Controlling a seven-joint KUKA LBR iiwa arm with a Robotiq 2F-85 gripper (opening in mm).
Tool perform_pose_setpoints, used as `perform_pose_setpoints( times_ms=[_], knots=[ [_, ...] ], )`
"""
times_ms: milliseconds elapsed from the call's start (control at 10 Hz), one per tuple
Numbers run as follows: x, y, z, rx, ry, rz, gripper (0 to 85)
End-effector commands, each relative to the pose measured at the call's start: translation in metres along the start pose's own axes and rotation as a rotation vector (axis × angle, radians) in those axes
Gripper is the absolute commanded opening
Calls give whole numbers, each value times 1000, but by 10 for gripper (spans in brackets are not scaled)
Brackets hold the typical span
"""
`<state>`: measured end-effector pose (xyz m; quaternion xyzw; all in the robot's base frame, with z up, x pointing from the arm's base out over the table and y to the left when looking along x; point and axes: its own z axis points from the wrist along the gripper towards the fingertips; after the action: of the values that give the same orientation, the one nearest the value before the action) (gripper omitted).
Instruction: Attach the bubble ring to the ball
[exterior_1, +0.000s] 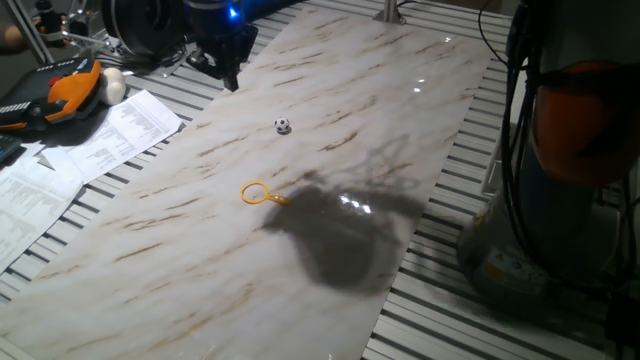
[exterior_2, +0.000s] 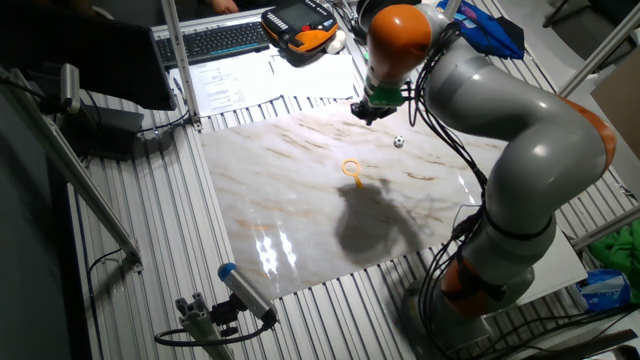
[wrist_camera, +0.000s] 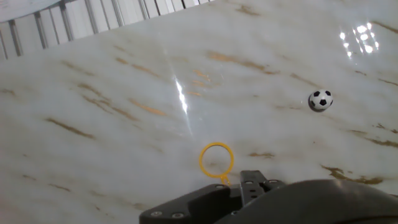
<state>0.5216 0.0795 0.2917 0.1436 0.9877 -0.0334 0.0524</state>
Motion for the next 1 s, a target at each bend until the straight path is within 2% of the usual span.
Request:
perform_pose_setpoints(
  times_ms=[0,200,300,600,700,800,900],
  knots=[
    [1,1,-1,10,-2,-1,0],
    [5,1,3,5,6,-13,0],
    [8,3,5,-24,10,-10,0],
    [11,6,3,36,18,16,0],
    [11,6,3,43,44,0,0],
    [11,6,3,-3,57,26,0],
    [11,6,3,-18,60,28,0]
  ],
)
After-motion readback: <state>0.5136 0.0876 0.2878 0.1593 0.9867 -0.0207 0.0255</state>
